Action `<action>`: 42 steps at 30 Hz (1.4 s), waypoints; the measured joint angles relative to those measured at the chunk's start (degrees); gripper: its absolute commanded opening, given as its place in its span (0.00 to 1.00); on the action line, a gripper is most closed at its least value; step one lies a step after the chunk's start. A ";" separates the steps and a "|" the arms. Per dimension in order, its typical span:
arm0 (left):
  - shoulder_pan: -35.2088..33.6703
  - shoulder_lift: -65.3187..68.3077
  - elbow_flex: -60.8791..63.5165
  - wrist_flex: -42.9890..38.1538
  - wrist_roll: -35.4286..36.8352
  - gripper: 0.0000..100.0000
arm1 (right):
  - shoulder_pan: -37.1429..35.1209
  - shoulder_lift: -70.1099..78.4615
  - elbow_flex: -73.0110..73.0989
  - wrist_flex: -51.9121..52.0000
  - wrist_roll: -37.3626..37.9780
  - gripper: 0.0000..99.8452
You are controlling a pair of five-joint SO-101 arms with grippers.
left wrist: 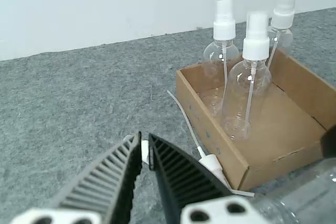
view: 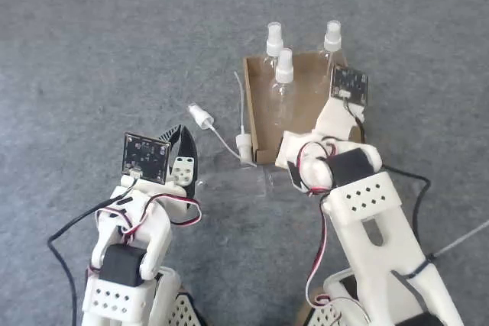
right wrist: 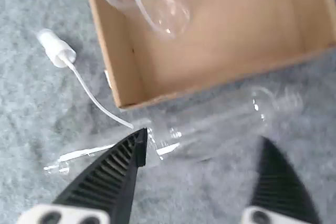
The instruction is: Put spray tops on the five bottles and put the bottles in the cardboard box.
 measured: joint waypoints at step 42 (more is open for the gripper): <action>0.00 0.00 0.00 0.00 0.00 0.01 | 6.77 -1.49 24.70 -20.22 -2.55 0.34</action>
